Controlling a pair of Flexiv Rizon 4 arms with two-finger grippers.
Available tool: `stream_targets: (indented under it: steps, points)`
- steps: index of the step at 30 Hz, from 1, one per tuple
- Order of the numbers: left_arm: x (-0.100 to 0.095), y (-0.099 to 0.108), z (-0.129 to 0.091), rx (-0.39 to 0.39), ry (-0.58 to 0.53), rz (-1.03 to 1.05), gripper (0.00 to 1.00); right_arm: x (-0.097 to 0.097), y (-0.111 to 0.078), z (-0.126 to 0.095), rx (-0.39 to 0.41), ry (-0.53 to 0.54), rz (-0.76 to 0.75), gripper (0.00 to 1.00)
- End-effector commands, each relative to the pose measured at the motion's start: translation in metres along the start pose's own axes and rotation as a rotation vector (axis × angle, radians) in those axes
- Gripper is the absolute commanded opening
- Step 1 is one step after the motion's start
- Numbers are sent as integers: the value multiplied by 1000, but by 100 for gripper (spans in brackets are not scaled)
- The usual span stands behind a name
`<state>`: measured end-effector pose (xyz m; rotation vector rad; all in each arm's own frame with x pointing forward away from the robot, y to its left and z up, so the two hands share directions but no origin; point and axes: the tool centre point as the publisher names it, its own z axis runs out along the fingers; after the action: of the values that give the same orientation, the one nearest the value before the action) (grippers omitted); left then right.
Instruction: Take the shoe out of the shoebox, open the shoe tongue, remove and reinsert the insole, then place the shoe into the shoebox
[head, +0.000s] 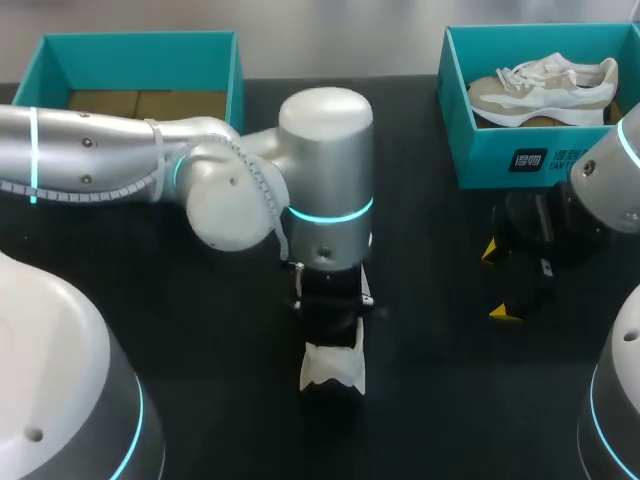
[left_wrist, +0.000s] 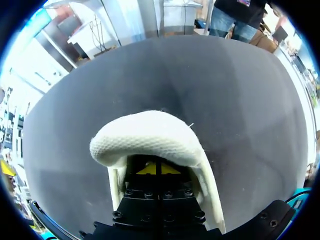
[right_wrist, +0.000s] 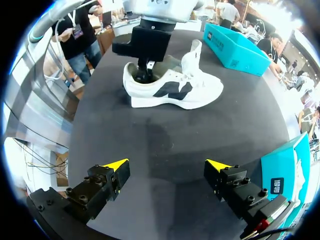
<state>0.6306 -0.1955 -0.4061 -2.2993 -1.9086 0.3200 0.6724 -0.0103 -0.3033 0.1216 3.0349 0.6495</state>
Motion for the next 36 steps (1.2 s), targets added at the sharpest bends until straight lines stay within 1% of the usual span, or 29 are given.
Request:
stream_targets:
  steps: [1, 5, 8, 11, 14, 16, 18, 20, 23, 25, 26, 30, 33, 36]
  points:
    - [1, 8, 6, -36, 11, -22, 0, 1, 0, 0, 2, -2, 1, 100]
    - [5, 12, -9, -62, -1, -35, 0, 1, 0, 0, 2, -2, 1, 100]
    - [6, 12, -20, -81, -11, -35, 0, 1, 0, 0, 2, -2, 1, 100]
    - [4, 10, -26, -93, -16, -28, 0, 1, 0, 0, 2, -2, 1, 100]
    - [2, 9, -21, -95, -2, -22, 0, 1, 0, 0, 2, -2, 1, 100]
    - [2, 11, -11, -94, 19, -39, 0, 1, 0, 0, 2, -2, 1, 100]
    - [3, 12, -9, -95, 23, -53, 0, 1, 0, 0, 2, -2, 1, 100]
    - [5, 13, -16, -104, 8, -67, 0, 1, 0, 0, 2, -2, 1, 100]
    - [6, 15, -28, -144, 2, -78, 0, 1, 0, 0, 2, -2, 1, 100]
    - [6, 15, -36, -155, -1, -83, 0, 1, 0, 0, 2, -2, 1, 100]
    - [6, 15, -41, -173, 0, -86, 0, 1, 0, 0, 2, -2, 1, 100]
    - [7, 12, -61, -196, 6, -110, 0, 1, 0, 0, 2, -2, 1, 100]
    - [6, 11, -67, -228, 26, -132, 0, 1, 0, 0, 2, -2, 1, 100]
    - [5, 15, -63, -269, 30, -162, 0, 1, 0, 0, 2, -2, 1, 100]
